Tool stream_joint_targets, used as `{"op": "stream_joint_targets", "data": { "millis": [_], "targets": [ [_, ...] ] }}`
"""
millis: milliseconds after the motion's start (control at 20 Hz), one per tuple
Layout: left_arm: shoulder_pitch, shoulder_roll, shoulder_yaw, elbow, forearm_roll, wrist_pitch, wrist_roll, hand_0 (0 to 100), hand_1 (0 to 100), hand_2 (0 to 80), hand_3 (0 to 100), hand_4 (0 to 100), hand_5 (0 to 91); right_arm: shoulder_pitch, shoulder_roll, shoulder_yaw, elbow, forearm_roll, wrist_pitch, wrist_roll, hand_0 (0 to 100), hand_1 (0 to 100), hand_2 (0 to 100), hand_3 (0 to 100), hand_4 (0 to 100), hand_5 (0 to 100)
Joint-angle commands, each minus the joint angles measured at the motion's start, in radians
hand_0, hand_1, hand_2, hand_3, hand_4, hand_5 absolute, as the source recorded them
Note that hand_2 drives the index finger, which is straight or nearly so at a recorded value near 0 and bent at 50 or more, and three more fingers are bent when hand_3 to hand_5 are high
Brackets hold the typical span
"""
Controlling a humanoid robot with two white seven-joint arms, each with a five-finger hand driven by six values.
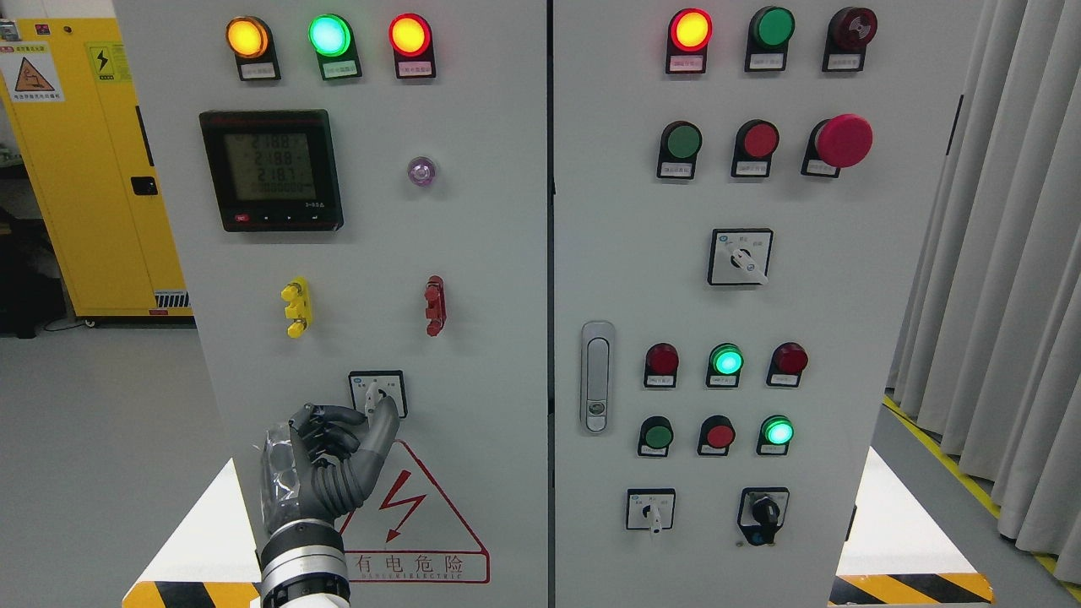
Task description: Turn on light switch 1
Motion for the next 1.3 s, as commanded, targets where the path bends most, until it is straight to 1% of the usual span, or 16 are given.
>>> {"op": "stream_joint_targets", "data": {
  "millis": [0,351,451,551,802,852,1002,1153,1203,1253],
  "targets": [
    [-0.004,0.000,0.000,0.005,0.001,0.000,0.000,16,67,61.7,88,87,86.0,0.000,0.000,0.000,0.000,-0.029,0.001,0.001,0,50,4,0,0,0],
    [-0.008,-0.002,0.000,0.009,0.001,0.000,0.000,20,67,61.8,88,87,85.7,0.000,0.000,0.000,0.000,-0.029,0.001,0.001,0,50,4,0,0,0],
    [-0.008,0.000,0.000,0.009,0.001,0.000,0.000,22,67,61.8,88,87,85.6,0.000,0.000,0.000,0.000,-0.029,0.001,-0.001,0,50,4,0,0,0],
    [-0.008,-0.002,0.000,0.009,0.001,0.000,0.000,22,67,61.8,88,87,85.6,0.000,0.000,0.000,0.000,-0.029,0.001,-0.001,0,50,4,0,0,0],
    [-0.008,-0.002,0.000,0.011,0.001,0.000,0.000,30,66,61.8,88,87,85.6,0.000,0.000,0.000,0.000,-0.029,0.001,0.001,0,50,4,0,0,0],
    [-0.008,0.000,0.000,0.011,0.002,0.000,0.000,34,66,61.8,88,87,85.6,0.000,0.000,0.000,0.000,-0.029,0.001,0.001,0,50,4,0,0,0],
    [-0.008,-0.002,0.000,0.011,0.002,-0.001,0.000,39,66,61.9,88,87,85.6,0.000,0.000,0.000,0.000,-0.029,0.001,-0.001,0,50,4,0,0,0],
    [-0.008,-0.002,0.000,0.011,0.002,-0.001,0.000,42,65,61.9,88,87,85.6,0.000,0.000,0.000,0.000,-0.029,0.001,-0.001,0,50,4,0,0,0],
    [-0.008,-0.002,0.000,0.011,0.001,-0.001,0.000,46,64,62.0,88,87,85.6,0.000,0.000,0.000,0.000,-0.029,0.001,-0.001,0,50,4,0,0,0],
    [-0.008,-0.002,0.000,0.011,0.001,-0.001,0.000,46,64,62.0,88,87,85.6,0.000,0.000,0.000,0.000,-0.029,0.001,-0.001,0,50,4,0,0,0]
  ]
}}
